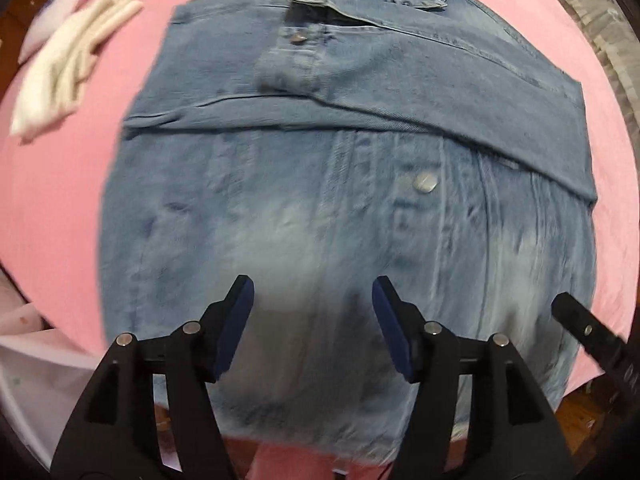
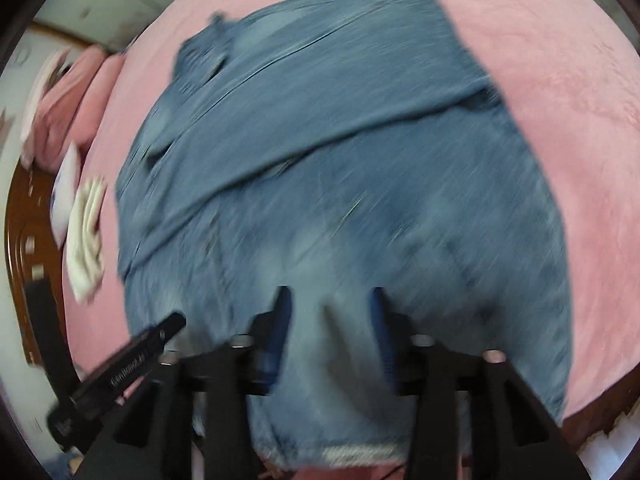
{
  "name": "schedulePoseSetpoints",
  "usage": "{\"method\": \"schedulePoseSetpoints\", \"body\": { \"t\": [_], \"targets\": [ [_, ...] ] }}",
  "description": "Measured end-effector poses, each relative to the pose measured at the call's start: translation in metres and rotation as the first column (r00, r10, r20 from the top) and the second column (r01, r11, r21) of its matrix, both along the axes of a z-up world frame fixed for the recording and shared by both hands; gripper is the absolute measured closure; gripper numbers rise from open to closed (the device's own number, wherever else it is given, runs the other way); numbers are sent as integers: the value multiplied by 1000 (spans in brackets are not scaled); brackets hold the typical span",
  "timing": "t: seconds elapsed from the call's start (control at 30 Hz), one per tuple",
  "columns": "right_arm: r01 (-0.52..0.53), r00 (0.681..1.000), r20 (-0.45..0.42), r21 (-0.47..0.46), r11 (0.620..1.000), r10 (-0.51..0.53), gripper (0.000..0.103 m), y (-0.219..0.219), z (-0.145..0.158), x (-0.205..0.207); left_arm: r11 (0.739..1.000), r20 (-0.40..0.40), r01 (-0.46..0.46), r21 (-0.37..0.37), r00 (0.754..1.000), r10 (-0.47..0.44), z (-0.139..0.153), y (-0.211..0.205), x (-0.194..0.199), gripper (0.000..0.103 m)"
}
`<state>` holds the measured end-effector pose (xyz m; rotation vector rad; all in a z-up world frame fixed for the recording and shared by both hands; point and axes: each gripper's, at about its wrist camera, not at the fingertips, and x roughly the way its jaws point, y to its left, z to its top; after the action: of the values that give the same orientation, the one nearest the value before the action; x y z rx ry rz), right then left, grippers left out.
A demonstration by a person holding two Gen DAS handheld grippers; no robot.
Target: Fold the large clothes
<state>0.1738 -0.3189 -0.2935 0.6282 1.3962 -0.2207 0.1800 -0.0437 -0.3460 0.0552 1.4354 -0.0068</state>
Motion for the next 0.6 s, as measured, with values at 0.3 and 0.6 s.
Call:
{"method": "schedulePoseSetpoints", "body": {
  "t": [0.3,0.6],
  "targets": [
    [-123,988,85,-55,991,127,20,123,73,-41,995,28,56,-84,998,-54,70,48,-38,36],
    [-124,978,157,-99,987,139,15,138,162,-58,988,91,80,-136,994,-68,134,74,-63,34]
  ]
}}
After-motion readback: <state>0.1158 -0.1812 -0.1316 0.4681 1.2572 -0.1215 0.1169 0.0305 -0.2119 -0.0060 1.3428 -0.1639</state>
